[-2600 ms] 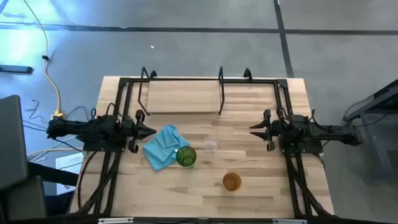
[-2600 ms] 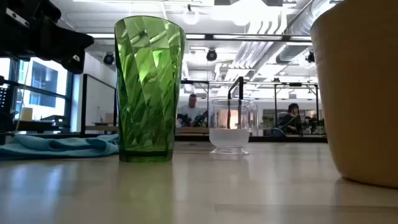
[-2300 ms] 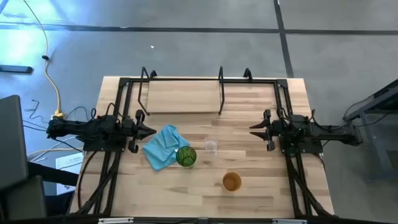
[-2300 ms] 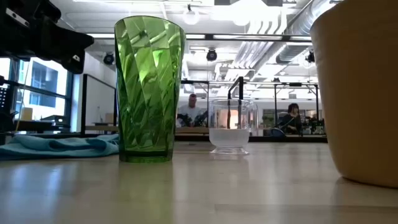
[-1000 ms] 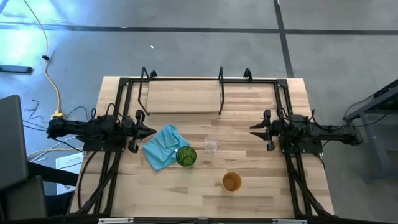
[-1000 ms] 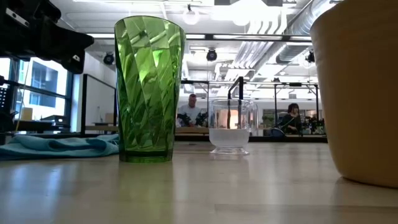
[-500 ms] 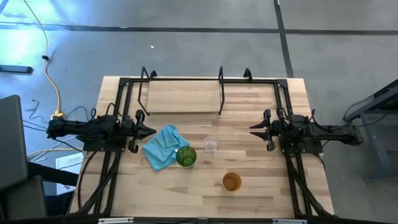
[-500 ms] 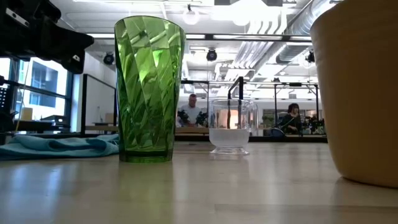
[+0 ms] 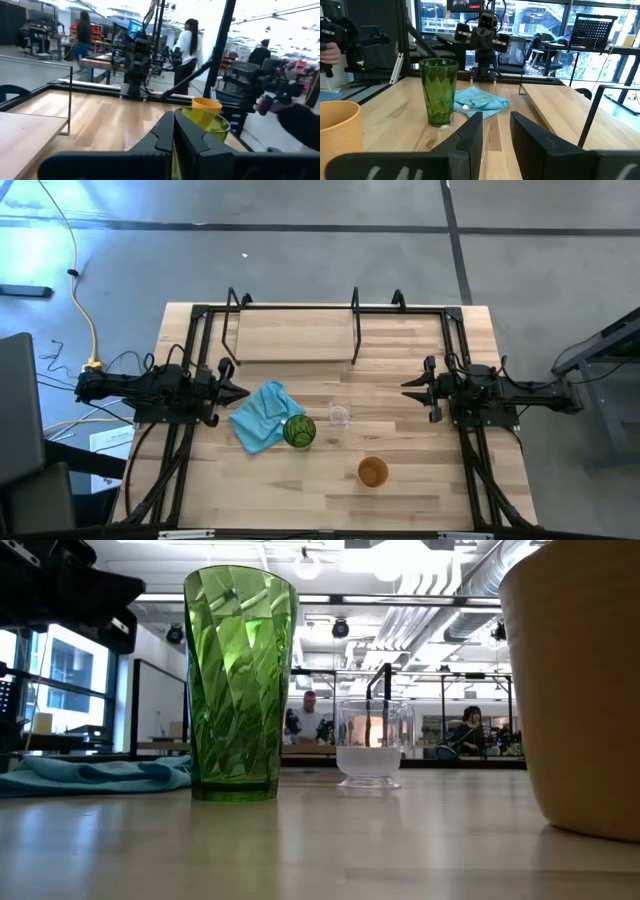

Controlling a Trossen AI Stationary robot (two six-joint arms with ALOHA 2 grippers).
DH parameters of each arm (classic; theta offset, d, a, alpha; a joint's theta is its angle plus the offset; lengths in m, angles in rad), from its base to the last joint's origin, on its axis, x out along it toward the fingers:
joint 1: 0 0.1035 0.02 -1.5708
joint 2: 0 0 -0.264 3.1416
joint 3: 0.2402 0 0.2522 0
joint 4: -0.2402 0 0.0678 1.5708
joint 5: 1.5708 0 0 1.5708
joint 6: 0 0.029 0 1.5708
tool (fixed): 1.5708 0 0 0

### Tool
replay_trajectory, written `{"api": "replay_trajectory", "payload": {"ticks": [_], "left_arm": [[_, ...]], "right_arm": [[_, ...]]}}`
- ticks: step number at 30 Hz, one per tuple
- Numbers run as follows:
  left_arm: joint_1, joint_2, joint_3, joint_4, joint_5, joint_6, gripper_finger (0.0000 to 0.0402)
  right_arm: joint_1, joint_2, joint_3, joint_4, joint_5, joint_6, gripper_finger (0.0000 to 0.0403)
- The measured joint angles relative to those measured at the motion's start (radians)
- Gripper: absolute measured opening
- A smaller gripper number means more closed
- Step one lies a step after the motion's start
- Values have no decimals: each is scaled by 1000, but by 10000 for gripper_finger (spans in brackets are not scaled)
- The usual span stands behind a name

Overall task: Stack small to large cups/mugs on shelf
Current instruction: Put the green cup on the shelf

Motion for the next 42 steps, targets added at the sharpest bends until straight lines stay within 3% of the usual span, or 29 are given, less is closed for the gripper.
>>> {"api": "replay_trajectory", "payload": {"ticks": [4, 10, 16, 26, 30, 42], "left_arm": [[0, 0, 0, 7, 4, -19, 1], [0, 0, 0, 26, 4, -104, 1], [0, 0, 0, 19, 4, -152, 1], [0, 2, 0, -99, -10, -144, 1], [0, 13, 2, -101, -19, -63, 1], [0, 13, 2, -89, -27, 41, 1]], "right_arm": [[0, 0, 0, 4, -1, 17, 92], [0, 0, 0, 5, -1, 229, 92], [0, 0, 0, 13, -1, 314, 92], [0, 0, 0, 2, -1, 314, 92], [0, 0, 0, 1, 0, 300, 92], [0, 0, -1, 28, 2, 135, 92]]}}
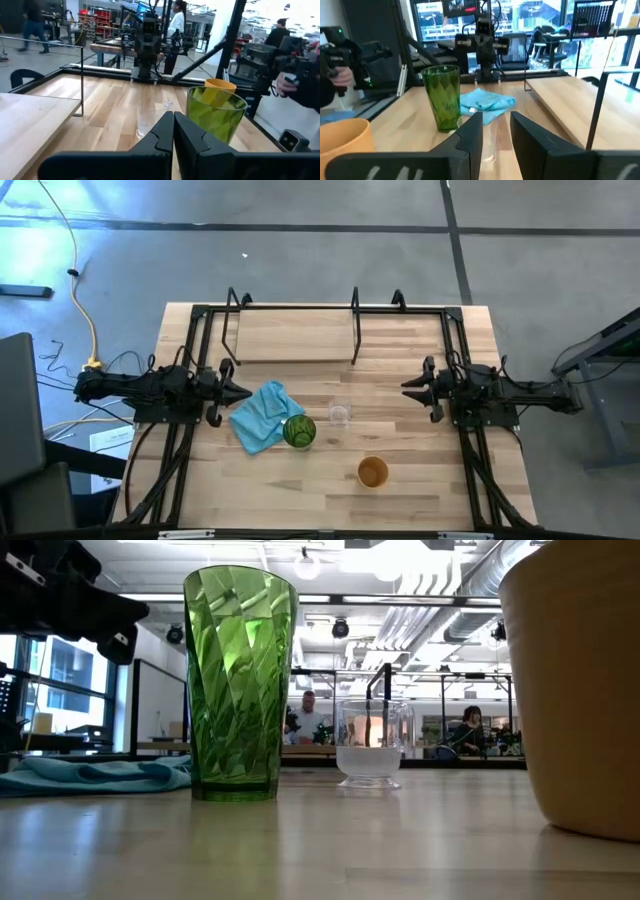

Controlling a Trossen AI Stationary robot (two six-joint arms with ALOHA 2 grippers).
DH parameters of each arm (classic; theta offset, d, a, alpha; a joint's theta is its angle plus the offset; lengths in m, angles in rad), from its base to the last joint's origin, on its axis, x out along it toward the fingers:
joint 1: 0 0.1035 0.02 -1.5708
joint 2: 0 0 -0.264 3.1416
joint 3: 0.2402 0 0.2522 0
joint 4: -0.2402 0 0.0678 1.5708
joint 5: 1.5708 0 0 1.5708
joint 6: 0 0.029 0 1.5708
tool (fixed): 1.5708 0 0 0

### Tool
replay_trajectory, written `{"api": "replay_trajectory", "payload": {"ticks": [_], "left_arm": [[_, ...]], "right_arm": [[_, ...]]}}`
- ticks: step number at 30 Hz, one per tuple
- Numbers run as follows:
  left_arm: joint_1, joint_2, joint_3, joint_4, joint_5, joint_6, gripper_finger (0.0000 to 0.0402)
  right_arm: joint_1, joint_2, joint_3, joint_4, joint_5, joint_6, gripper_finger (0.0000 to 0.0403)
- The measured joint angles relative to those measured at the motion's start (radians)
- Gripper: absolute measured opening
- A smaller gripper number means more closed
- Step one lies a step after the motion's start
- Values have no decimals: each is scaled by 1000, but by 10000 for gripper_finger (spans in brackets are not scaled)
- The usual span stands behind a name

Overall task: Stack small to large cups/mugs on shelf
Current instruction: Put the green cup on the shelf

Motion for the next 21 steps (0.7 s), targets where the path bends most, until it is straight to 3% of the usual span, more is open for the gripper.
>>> {"api": "replay_trajectory", "payload": {"ticks": [7, 11, 16, 21], "left_arm": [[0, 1, 0, 47, 67, -56, 1], [0, 0, 0, 129, 162, -31, 1], [0, 19, 1, 167, 144, 5, 1], [0, 123, 66, 168, 131, 24, 1]], "right_arm": [[0, -1, 0, 102, 46, 40, 92], [0, 0, 0, 135, 88, 65, 92], [0, 0, 0, 142, 90, 72, 92], [0, 0, 0, 139, 92, 120, 92]]}}
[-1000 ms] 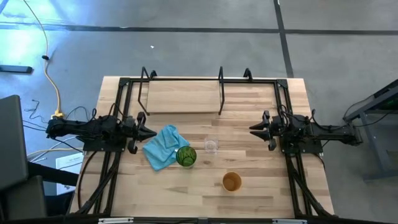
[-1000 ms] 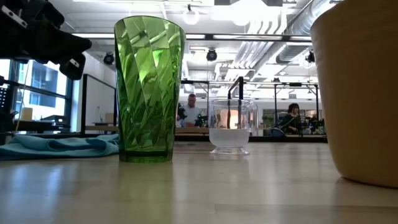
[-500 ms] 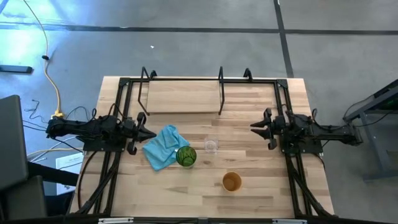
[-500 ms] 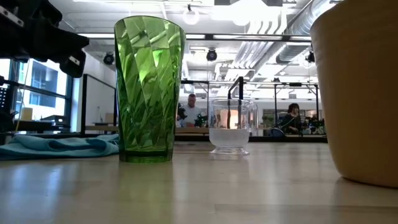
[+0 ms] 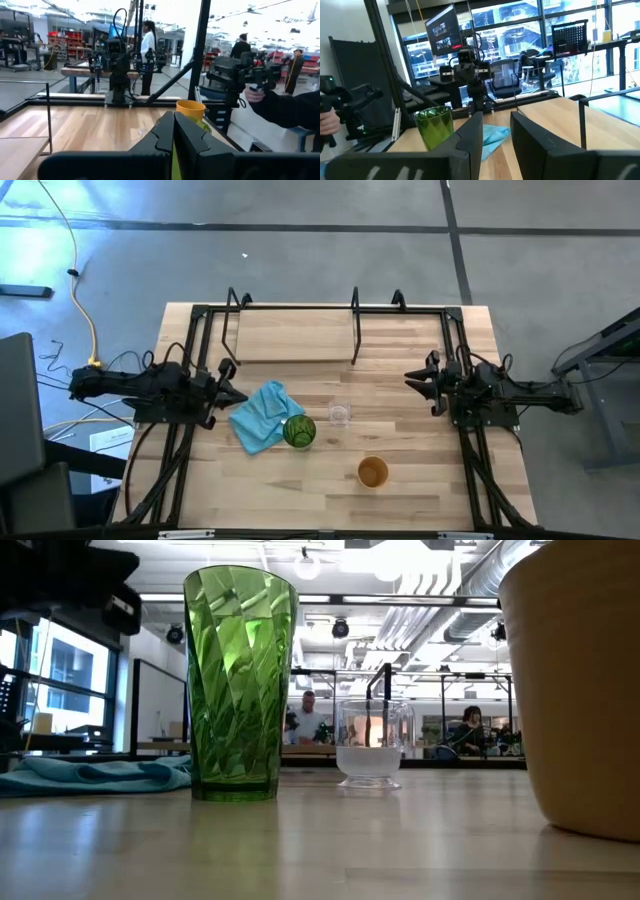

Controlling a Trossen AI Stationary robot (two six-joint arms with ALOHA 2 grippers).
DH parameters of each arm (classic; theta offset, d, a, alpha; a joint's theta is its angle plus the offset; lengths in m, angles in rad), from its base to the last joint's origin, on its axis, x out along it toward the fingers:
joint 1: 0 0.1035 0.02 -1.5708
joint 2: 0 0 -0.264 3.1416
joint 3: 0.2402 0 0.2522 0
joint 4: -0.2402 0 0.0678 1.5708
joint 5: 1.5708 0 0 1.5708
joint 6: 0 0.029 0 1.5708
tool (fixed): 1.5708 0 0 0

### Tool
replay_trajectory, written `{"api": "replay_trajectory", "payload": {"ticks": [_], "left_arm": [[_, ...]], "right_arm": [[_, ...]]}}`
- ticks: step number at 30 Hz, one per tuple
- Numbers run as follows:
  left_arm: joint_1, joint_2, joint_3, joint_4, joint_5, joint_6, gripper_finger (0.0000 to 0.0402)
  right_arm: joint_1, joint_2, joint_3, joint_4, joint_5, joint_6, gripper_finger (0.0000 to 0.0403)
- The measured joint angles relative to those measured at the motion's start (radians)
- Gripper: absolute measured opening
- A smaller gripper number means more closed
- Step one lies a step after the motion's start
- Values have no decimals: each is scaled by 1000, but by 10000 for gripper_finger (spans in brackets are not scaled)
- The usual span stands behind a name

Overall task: Stack small to large cups/mugs on shelf
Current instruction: Put the green cup on the shelf

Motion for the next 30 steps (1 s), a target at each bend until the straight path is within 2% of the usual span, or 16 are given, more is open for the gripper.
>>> {"api": "replay_trajectory", "payload": {"ticks": [8, 11, 15, 18, 24, 30], "left_arm": [[0, 252, 242, -26, 11, 73, 1], [0, 344, 352, -140, 3, 115, 1], [-1, 496, 503, -389, -117, 83, 1], [0, 616, 581, -500, -174, 29, 1], [0, 826, 721, -597, -184, -64, 1], [0, 987, 912, -784, -168, -132, 1]], "right_arm": [[0, 0, 0, 0, 0, -35, 92], [0, 0, 0, -13, 0, -34, 92], [0, 0, 0, -53, 0, 11, 92], [0, 0, 0, -88, 0, 14, 92], [0, 0, 0, -95, 0, 15, 92], [0, 0, 0, -111, 0, 15, 92]]}}
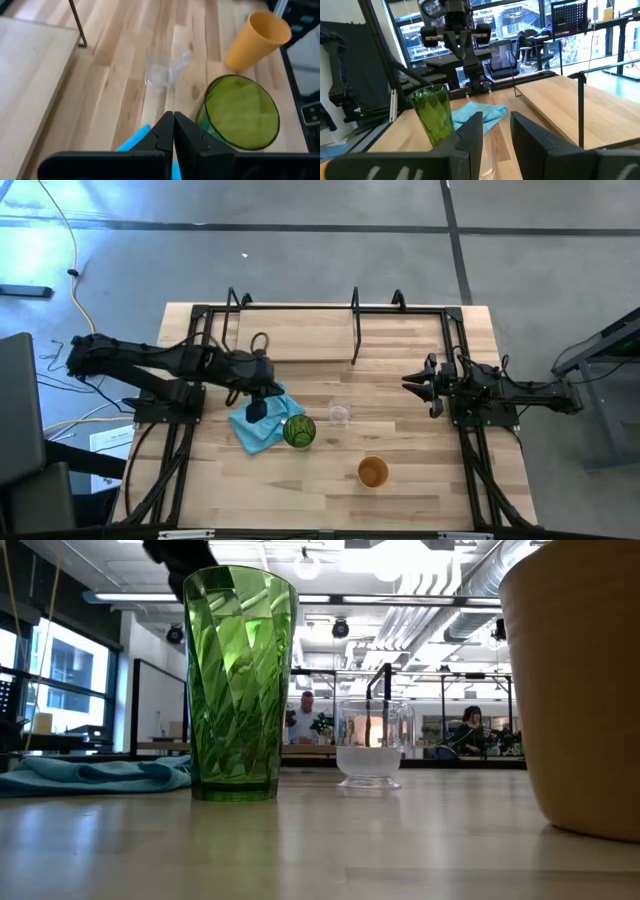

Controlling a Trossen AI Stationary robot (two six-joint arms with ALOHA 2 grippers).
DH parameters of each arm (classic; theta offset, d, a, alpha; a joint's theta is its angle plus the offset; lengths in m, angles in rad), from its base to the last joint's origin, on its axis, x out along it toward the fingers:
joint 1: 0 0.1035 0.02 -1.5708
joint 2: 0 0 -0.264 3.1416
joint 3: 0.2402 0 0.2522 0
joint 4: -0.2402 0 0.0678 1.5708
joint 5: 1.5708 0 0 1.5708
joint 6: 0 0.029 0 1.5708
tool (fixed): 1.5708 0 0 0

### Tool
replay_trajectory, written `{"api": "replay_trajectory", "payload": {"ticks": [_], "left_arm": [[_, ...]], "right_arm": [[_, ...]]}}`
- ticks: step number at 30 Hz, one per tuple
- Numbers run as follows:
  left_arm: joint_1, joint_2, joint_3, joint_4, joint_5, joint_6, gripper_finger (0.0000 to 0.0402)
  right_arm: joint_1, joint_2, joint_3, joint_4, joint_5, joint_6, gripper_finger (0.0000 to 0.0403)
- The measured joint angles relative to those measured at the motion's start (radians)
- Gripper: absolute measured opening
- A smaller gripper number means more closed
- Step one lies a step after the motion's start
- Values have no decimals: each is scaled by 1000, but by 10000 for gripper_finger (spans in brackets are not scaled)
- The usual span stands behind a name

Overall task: Stack small to large cups/mugs on shelf
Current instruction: Put the green cup on the shelf

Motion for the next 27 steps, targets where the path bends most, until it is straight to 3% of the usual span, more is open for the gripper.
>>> {"api": "replay_trajectory", "payload": {"ticks": [8, 15, 27], "left_arm": [[-25, 147, 168, -137, 92, 115, 67], [-30, 185, 194, -159, 100, 91, 132], [-35, 289, 192, -165, 187, 20, 152]], "right_arm": [[0, 0, 0, -49, 0, 0, 92], [0, 10, 0, -54, -1, 0, 92], [0, 12, 0, -57, -4, -4, 92]]}}
